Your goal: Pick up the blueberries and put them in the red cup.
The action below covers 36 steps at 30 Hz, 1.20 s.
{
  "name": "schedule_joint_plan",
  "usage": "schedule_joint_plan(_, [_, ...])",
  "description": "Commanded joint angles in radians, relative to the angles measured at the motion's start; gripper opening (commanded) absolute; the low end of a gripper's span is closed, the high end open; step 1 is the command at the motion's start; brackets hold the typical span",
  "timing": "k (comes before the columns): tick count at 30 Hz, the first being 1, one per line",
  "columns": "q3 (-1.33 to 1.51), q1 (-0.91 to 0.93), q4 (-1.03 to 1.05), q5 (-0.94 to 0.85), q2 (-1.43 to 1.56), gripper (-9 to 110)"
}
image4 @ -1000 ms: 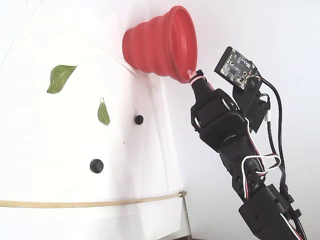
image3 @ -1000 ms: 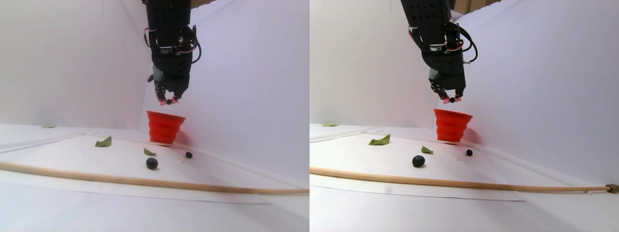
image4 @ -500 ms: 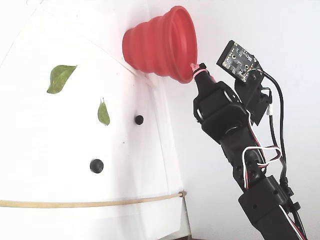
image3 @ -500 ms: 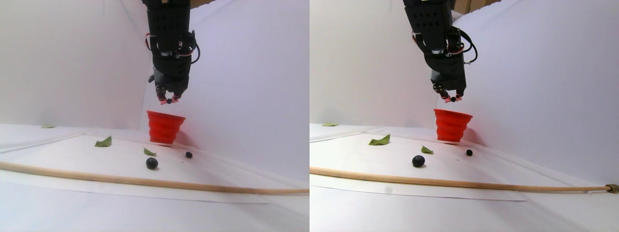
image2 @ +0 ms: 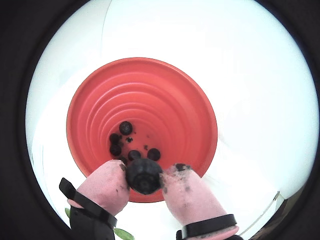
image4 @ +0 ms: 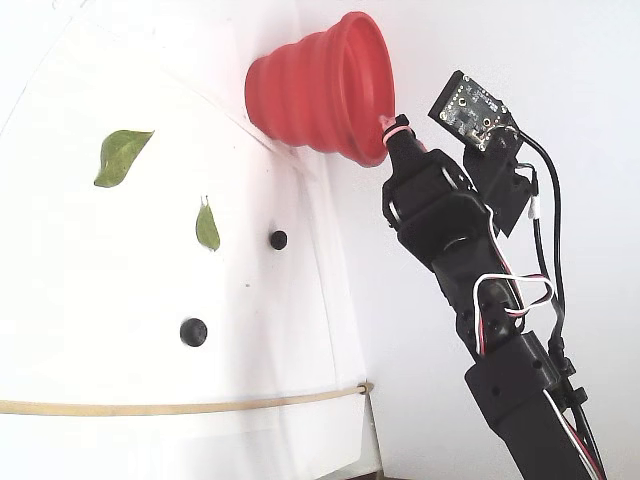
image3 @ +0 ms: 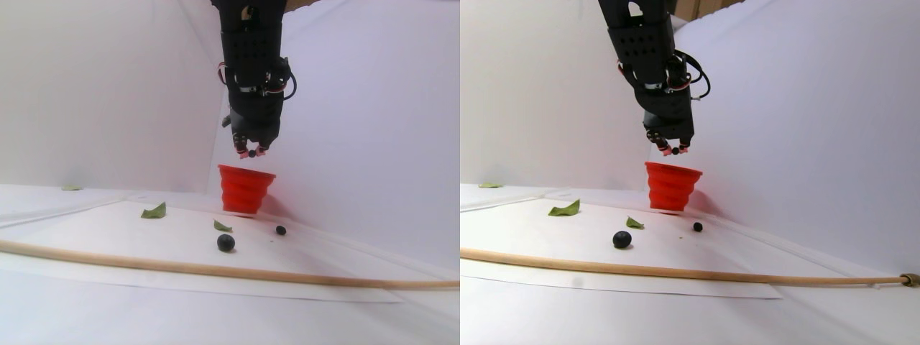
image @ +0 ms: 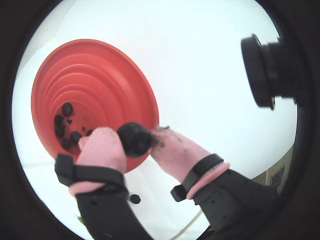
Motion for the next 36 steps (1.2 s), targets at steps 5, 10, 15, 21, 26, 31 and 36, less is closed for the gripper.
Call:
schedule_joint_plan(5, [-0.161, 0.048, 0.006, 0.014, 0.021, 12])
schedule_joint_plan(10, [-0.19, 0.046, 0.009, 0.02, -0.003, 12])
schedule_joint_plan(15, [-0.213, 0.046, 0.011, 0.031, -0.026, 15])
schedule_joint_plan(21, [-0.221, 0.048, 0.009, 0.046, -0.032, 19])
schedule_joint_plan(26, [-0.212, 0.048, 0.0, 0.043, -0.023, 20])
schedule_joint_plan(31, [-0.166, 0.048, -0.015, 0.035, 0.014, 19])
schedule_joint_plan(36, [-0.103, 0.044, -0.052, 0.032, 0.06, 19])
